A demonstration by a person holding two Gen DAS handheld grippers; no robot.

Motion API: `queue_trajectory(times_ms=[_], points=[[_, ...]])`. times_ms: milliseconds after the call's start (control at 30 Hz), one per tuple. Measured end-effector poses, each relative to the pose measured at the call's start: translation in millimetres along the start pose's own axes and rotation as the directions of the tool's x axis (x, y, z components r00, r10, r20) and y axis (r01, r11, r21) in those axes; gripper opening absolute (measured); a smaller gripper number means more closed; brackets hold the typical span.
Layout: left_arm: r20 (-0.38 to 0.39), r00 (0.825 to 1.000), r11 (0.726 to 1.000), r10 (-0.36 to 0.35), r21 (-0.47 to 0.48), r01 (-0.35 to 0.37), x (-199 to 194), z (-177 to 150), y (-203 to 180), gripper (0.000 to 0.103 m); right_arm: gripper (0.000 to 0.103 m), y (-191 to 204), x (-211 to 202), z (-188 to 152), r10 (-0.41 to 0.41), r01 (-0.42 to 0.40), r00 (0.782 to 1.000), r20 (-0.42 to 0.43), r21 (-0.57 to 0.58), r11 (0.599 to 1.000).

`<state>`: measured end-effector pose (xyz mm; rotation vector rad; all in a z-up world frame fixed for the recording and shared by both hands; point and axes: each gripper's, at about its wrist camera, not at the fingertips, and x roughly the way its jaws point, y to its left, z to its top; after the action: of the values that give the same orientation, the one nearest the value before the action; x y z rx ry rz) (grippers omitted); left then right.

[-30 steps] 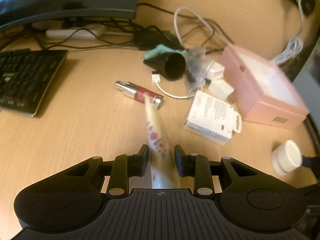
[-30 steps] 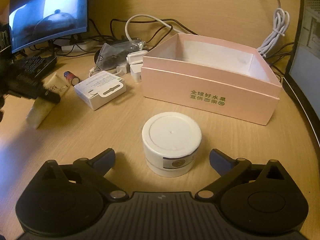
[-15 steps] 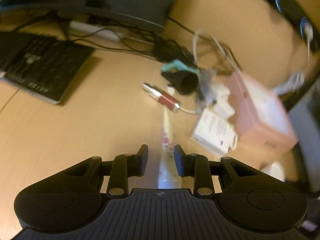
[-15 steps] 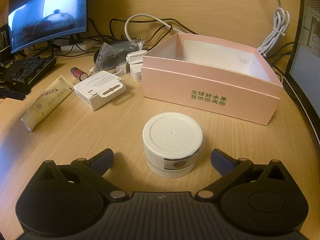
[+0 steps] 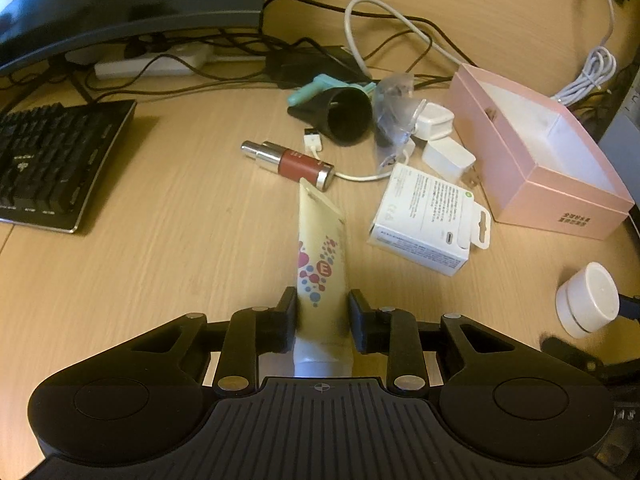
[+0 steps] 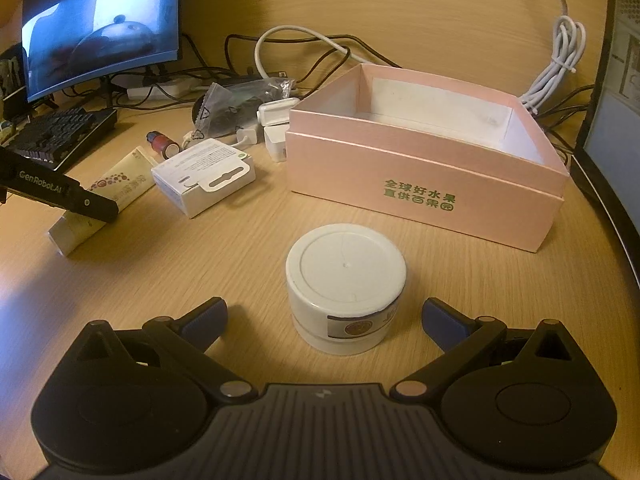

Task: Organize rigid objects
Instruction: 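Carry the tube and jar into the pink box and open both tools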

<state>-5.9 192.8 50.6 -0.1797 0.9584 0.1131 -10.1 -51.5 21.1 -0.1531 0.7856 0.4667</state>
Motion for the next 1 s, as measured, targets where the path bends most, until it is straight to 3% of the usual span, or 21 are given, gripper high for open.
queue_trajectory(times_ms=[133,200,300,600,700,900,1000], points=[[0.002,1.000,1.000,-0.013,0.011,0.013,-2,-2,2,0.030,0.079,-6,-1,7,-0.029,0.029,1.000,0.006,0.039,0.999],[0.013,0.999,0.999,-0.043,0.024,0.043,-4,-6,3,0.030,0.054,-9,-2,12,-0.029,0.029,1.000,0.001,0.049,0.998],[0.038,0.996,0.993,-0.080,0.089,0.076,-9,-17,3,0.030,0.054,-6,-5,19,-0.043,0.045,0.998,-0.036,0.032,0.998],[0.039,0.977,0.958,-0.208,0.209,0.196,-36,-41,-20,0.028,0.054,0,-58,17,-0.048,0.048,0.999,-0.019,-0.009,0.999],[-0.017,0.969,0.945,-0.245,0.220,0.243,-27,-41,-32,0.029,0.054,-3,-68,11,-0.052,0.052,0.998,-0.028,-0.013,0.999],[-0.077,0.966,0.943,-0.245,0.210,0.256,-9,-30,-48,0.029,0.054,-10,-71,-8,-0.080,0.082,0.995,-0.064,0.017,0.997],[-0.099,0.972,0.938,-0.212,0.259,0.231,-6,-25,-60,0.029,0.054,-11,-69,-15,-0.081,0.084,0.994,-0.078,0.037,0.996]])
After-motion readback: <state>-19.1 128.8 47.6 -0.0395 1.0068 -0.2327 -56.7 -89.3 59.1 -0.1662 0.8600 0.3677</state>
